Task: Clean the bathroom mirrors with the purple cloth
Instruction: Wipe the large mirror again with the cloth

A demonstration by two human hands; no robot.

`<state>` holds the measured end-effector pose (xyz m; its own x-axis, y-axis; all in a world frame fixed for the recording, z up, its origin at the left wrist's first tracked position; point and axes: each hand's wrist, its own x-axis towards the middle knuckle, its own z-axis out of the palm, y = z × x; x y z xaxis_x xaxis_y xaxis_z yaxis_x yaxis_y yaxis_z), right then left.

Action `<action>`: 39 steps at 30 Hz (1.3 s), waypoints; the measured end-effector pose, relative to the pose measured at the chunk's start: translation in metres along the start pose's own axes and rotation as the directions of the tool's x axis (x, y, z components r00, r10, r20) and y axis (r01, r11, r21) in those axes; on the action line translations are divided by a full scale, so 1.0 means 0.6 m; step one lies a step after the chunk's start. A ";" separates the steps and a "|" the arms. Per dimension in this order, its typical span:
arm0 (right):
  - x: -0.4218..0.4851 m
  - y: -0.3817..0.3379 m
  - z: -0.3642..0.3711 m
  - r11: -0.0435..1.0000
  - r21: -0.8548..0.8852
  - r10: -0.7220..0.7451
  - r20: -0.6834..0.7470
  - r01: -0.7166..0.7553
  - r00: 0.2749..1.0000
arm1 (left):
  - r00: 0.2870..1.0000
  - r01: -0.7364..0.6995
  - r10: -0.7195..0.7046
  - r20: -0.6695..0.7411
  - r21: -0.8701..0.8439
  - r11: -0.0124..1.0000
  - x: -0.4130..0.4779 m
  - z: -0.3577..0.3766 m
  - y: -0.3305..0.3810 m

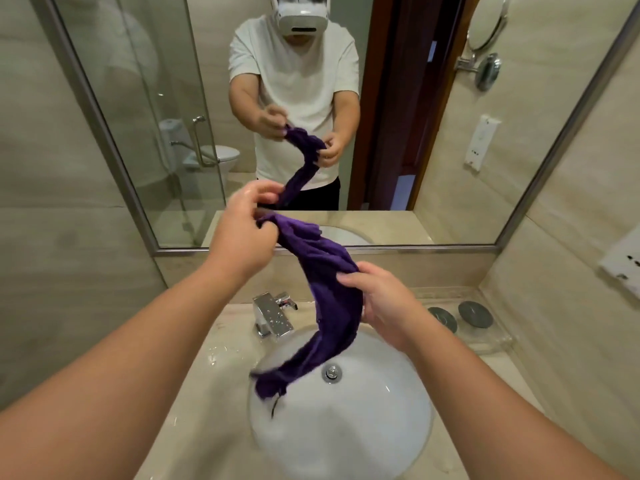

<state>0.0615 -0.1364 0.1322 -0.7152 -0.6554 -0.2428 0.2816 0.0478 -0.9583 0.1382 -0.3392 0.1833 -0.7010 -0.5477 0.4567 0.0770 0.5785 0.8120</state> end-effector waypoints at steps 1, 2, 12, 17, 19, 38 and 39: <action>-0.006 -0.005 0.004 0.998 0.065 0.012 0.041 -0.015 0.999 | 0.983 0.173 -0.172 -0.063 0.002 0.985 -0.003 -0.004 -0.021; -0.009 -0.010 0.011 0.988 0.151 0.024 0.066 -0.034 0.997 | 0.921 0.389 -0.388 -0.031 0.016 0.921 -0.014 -0.004 -0.043; -0.003 -0.005 0.063 0.988 0.115 0.112 -0.101 -0.101 0.989 | 0.527 0.844 -0.456 0.717 -0.380 0.378 -0.176 0.034 -0.065; -0.014 0.033 0.027 0.946 -0.171 0.277 -0.024 -0.276 0.961 | 0.863 0.488 -0.441 0.245 -0.182 0.854 -0.123 0.002 -0.062; -0.022 0.048 0.026 0.941 -0.155 0.311 0.059 -0.299 0.948 | 0.880 0.429 -0.393 0.267 -0.088 0.899 -0.111 -0.016 -0.056; -0.022 0.087 -0.001 0.955 0.293 0.033 -0.249 0.043 0.968 | 0.950 0.305 -0.309 0.042 0.069 0.950 -0.086 -0.047 -0.019; -0.025 0.074 -0.012 0.970 0.242 0.013 -0.151 0.024 0.988 | 0.914 0.401 -0.400 0.069 -0.006 0.916 -0.084 -0.047 -0.024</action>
<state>0.0801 -0.1190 0.0919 -0.7999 -0.5331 -0.2754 0.4106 -0.1515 -0.8992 0.1923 -0.3368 0.1590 -0.7202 -0.6904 0.0677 -0.2064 0.3064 0.9293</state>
